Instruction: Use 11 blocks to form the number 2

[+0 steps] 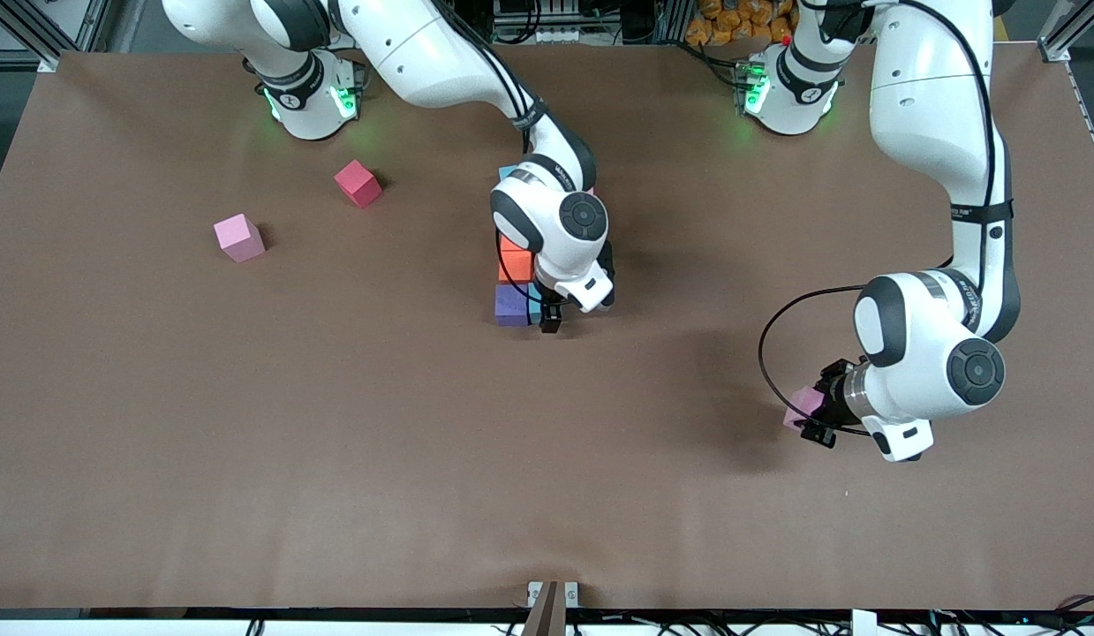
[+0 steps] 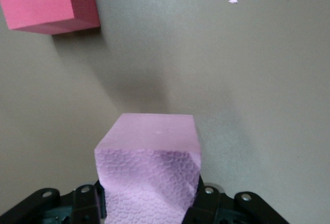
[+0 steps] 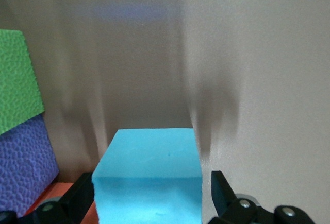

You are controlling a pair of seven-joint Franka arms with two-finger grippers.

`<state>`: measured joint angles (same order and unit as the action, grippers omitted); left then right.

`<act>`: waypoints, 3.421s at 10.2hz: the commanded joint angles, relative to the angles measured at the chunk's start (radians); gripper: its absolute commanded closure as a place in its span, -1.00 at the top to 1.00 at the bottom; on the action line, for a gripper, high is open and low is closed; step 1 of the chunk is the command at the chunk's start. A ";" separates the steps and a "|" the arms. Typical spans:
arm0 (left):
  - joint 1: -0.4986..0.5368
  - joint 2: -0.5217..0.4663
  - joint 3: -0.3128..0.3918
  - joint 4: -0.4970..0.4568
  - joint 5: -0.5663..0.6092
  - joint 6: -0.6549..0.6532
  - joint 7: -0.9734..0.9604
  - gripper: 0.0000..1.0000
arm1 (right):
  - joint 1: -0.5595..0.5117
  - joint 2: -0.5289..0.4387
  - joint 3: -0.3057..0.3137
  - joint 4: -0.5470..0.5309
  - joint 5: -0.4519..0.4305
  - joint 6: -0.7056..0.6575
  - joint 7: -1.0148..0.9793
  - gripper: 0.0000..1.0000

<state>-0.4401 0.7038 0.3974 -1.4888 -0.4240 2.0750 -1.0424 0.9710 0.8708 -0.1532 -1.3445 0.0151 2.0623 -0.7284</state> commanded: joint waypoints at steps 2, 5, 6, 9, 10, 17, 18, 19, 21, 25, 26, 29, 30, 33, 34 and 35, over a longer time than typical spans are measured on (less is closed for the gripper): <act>-0.034 -0.003 0.003 0.004 0.011 -0.016 -0.037 -1.00 | 0.011 -0.030 -0.011 0.002 0.003 -0.034 0.010 1.00; -0.038 -0.006 0.003 0.025 0.010 -0.016 -0.068 -1.00 | 0.005 -0.044 -0.003 0.002 0.006 -0.044 0.010 1.00; -0.066 -0.006 0.003 0.027 0.013 -0.016 -0.083 -1.00 | 0.003 -0.056 0.000 0.004 0.006 -0.060 0.010 1.00; -0.101 -0.018 -0.002 0.027 0.005 -0.016 -0.145 -1.00 | -0.002 -0.090 -0.002 0.005 0.026 -0.085 0.009 1.00; -0.117 -0.024 -0.002 0.025 0.008 -0.016 -0.148 -1.00 | -0.002 -0.105 -0.011 0.007 0.026 -0.088 0.014 1.00; -0.233 -0.063 -0.006 0.022 0.007 -0.056 -0.272 -1.00 | -0.124 -0.225 -0.246 0.008 0.177 -0.142 0.053 1.00; -0.241 -0.069 -0.006 0.024 -0.001 -0.056 -0.292 -1.00 | -0.168 -0.236 -0.244 0.004 0.175 -0.142 0.117 1.00; -0.256 -0.069 -0.008 0.024 0.001 -0.056 -0.327 -1.00 | -0.214 -0.239 -0.240 0.002 0.166 -0.140 0.206 1.00; -0.311 -0.061 -0.006 0.019 0.001 -0.056 -0.396 -1.00 | -0.332 -0.265 -0.218 -0.004 0.166 -0.154 0.338 1.00; -0.391 -0.061 -0.015 -0.019 0.001 -0.055 -0.623 -1.00 | -0.688 -0.432 -0.062 -0.135 0.137 -0.169 0.391 1.00; -0.422 -0.063 -0.015 -0.040 -0.001 -0.046 -0.660 -1.00 | -0.783 -0.484 0.014 -0.187 0.065 -0.163 0.397 1.00; -0.465 -0.067 -0.015 -0.074 -0.001 -0.029 -0.838 -1.00 | -0.860 -0.709 0.064 -0.381 -0.007 -0.163 0.491 1.00; -0.469 -0.067 -0.015 -0.089 -0.001 -0.017 -0.869 -1.00 | -0.879 -0.758 0.075 -0.404 -0.012 -0.175 0.491 1.00; -0.485 -0.066 -0.017 -0.108 -0.001 0.029 -0.923 -1.00 | -0.933 -0.860 0.109 -0.401 -0.014 -0.261 0.495 1.00; -0.489 -0.061 -0.019 -0.110 -0.002 0.049 -0.942 -1.00 | -0.934 -0.880 0.109 -0.398 -0.015 -0.269 0.500 1.00; -0.502 -0.056 -0.026 -0.126 -0.002 0.092 -0.965 -1.00 | -0.936 -0.892 0.110 -0.392 -0.015 -0.278 0.500 1.00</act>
<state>-0.9170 0.6577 0.3715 -1.5791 -0.4240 2.1133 -1.9669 0.0602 0.0235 -0.0732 -1.7023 0.0165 1.7861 -0.2522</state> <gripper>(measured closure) 0.441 0.000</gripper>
